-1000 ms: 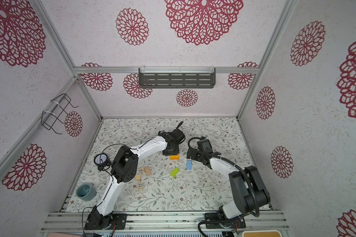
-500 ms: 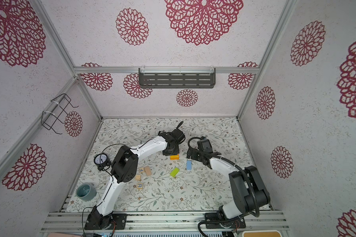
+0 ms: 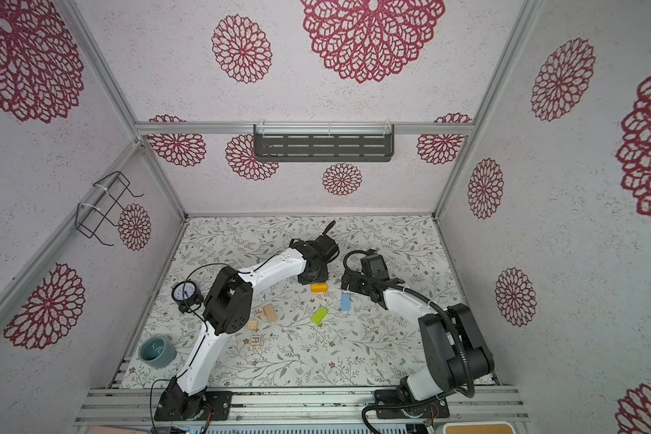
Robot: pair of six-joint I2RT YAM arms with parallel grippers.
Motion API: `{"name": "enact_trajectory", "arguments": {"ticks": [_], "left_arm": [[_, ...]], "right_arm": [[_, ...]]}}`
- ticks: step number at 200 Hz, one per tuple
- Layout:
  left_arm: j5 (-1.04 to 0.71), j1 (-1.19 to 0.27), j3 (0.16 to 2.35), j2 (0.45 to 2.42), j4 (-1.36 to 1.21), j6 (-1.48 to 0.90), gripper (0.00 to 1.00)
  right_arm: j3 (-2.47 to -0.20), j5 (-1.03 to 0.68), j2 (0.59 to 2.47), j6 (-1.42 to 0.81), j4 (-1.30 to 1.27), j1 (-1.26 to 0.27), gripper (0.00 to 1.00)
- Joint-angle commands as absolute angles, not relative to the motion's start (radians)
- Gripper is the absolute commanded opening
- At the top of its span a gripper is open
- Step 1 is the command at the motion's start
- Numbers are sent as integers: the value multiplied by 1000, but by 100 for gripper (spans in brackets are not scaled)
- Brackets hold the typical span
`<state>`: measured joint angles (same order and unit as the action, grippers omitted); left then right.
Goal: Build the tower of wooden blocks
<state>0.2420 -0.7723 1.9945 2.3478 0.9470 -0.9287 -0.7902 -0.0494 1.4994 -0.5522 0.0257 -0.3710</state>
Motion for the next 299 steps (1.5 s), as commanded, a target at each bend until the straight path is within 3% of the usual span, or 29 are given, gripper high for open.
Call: {"name": "enact_trajectory", "arguments": {"ticks": [1,68,103,120,140,164,259,299], "left_arm": [[268,-769,2023,2358,968,-933,48],[329,-746,2003,2262,992,-885,89],[355,-700,1901,2150,982,-872,93],[360,-675,1816,2073,949,-864,95],[380,-652,1707,1976,916,-849,100],[411,-623,1567,1829,880,-841,97],[382,-408,975,1366,709,-854,97],[335,-299,803,1216,658,-829,97]], "right_arm": [[-779,-49,1471,-566,14,-364,99],[-798,-55,1411,-499,68,-366,99],[-820,-47,1353,-465,138,-372,99],[-851,-54,1358,-456,193,-385,94],[-910,-27,1384,-445,262,-439,89],[-989,54,1432,-463,319,-537,86],[-1399,105,1845,-515,439,-825,72],[-1651,105,2046,-521,529,-919,60]]}}
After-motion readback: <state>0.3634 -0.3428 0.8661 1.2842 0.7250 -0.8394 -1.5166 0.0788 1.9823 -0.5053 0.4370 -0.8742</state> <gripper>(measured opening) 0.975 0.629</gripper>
